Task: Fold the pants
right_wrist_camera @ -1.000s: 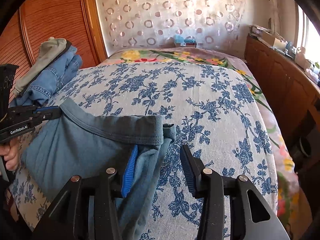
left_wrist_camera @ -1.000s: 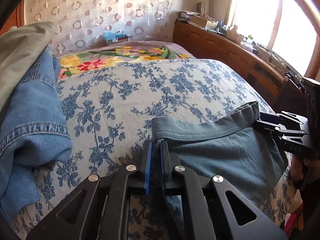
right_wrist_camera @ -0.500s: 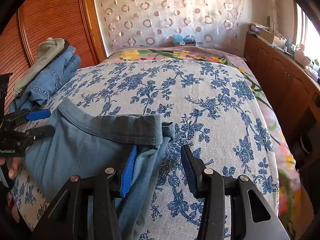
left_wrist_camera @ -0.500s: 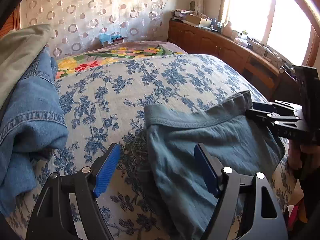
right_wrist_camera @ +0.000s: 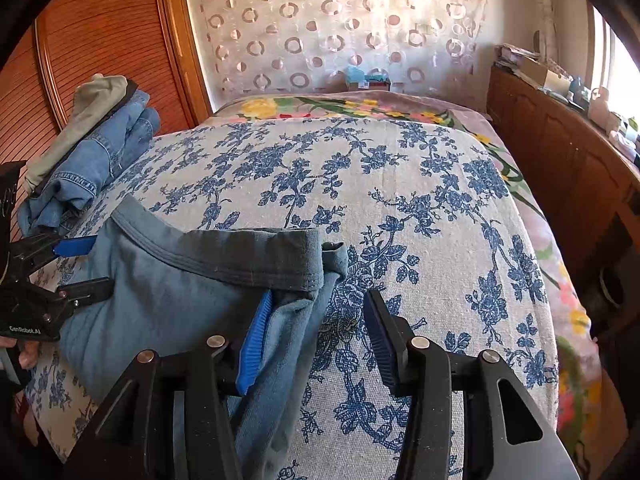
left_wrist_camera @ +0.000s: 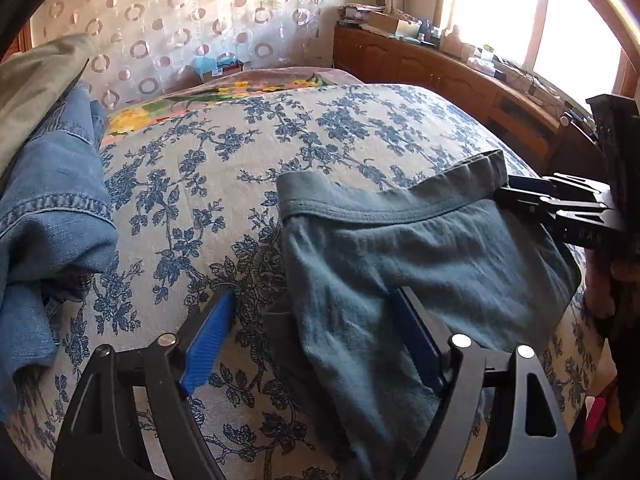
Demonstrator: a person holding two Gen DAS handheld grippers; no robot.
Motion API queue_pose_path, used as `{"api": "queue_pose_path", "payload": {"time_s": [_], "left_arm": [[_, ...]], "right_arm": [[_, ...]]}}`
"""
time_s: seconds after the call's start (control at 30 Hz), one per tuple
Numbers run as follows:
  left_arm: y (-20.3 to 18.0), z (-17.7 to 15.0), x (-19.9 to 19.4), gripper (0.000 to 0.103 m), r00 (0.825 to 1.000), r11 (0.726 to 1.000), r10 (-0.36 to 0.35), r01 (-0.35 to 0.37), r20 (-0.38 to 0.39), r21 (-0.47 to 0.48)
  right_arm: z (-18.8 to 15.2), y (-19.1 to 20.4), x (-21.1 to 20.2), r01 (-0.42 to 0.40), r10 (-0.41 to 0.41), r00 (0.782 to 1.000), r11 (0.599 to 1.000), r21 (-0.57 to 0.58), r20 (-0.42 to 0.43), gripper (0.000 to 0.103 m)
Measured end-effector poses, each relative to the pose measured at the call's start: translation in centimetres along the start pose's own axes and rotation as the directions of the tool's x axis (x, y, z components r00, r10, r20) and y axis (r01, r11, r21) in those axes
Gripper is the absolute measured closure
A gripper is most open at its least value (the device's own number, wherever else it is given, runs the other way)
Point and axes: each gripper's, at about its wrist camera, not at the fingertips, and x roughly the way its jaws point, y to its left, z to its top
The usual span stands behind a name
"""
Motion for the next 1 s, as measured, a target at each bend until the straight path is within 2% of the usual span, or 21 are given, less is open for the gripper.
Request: {"api": "queue_pose_path", "payload": {"time_s": [0.43,0.5,0.67,0.73,0.8,1.0], "left_arm": [[-0.2,0.1,0.2,0.016,1.0,1.0,-0.009,0.009,-0.007,0.005],[-0.4,0.1,0.3,0.016,1.0,1.0,-0.002,0.002,-0.01,0.012],[-0.3,0.1,0.2,0.016,1.0,1.0,-0.006,0.006,-0.009,0.009],[-0.3,0.1,0.2,0.016,1.0,1.0,-0.008,0.008,-0.009,0.008],[-0.1,0.2,0.2,0.016,1.0,1.0,-0.023,0.023,-0.007,0.004],[0.8,0.3,-0.2,0.016,0.997,0.997,-0.076,0.076,-0.002,-0.03]], "right_arm": [[0.4,0.0,0.1,-0.088,0.09,0.995,0.995,0.035,-0.052,0.054],[0.6,0.3,0.4,-0.085,0.086,0.995,0.996,0.021,-0.059,0.061],[0.8,0.6,0.3,-0.102,0.103,0.993,0.995,0.01,-0.054,0.09],[0.7,0.3,-1.1,-0.117,0.117,0.993,0.992,0.04,0.005,0.091],[0.3,0.5,-2.4,-0.094,0.093,0.995,0.995,0.035,0.039,0.091],[-0.7,0.9,-1.4,-0.031,0.031,1.0,0.999,0.011,-0.002,0.091]]}}
